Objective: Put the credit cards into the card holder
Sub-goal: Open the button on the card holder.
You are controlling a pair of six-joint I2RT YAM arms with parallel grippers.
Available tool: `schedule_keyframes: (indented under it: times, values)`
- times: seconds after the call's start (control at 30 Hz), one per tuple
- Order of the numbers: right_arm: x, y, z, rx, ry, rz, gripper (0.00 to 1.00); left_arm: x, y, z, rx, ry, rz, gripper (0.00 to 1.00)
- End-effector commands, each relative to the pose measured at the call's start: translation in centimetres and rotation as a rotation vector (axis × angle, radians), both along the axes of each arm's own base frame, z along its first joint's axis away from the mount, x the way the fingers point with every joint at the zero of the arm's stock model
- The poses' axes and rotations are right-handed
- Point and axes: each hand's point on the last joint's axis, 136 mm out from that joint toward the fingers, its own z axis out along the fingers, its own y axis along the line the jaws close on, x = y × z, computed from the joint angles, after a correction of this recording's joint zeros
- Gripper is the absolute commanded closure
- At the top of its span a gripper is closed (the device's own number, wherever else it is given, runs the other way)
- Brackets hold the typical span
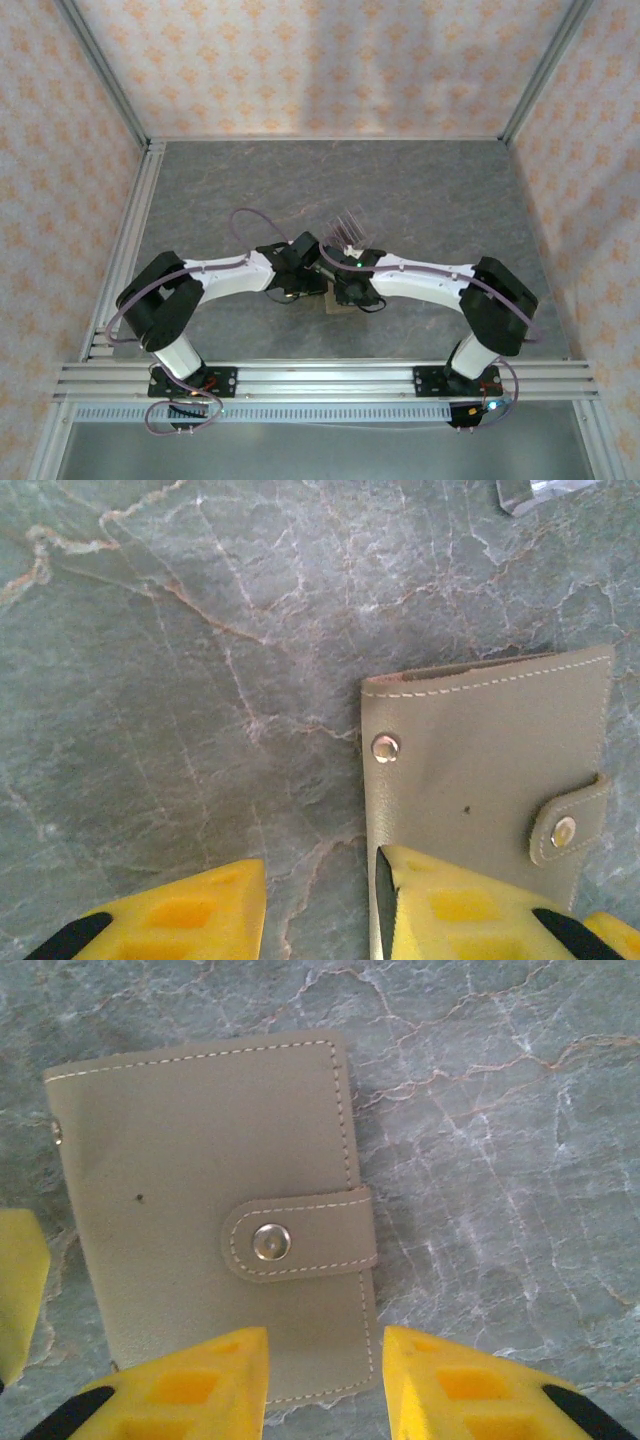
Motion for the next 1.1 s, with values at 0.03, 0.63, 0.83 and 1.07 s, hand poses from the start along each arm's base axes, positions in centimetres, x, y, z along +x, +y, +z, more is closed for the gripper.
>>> schedule_keyframes:
  times: [0.03, 0.63, 0.83, 1.07]
  values:
    - [1.9, 1.7, 0.5, 0.052, -0.054, 0.008, 0.65, -0.1, -1.1, -0.1, 0.009, -0.010, -0.049, 0.65]
    - [4.1, 3.8, 0.6, 0.194, -0.047, 0.037, 0.65, -0.1, -0.8, -1.1, 0.004, 0.029, -0.027, 0.65]
    - [4.8, 3.5, -0.2, 0.137, -0.052, 0.052, 0.66, 0.1, -0.9, -1.1, 0.009, 0.037, -0.035, 0.65]
    - [4.7, 2.5, -2.0, 0.070, -0.036, 0.057, 0.68, 0.0, -0.7, -1.1, 0.018, 0.040, -0.034, 0.65]
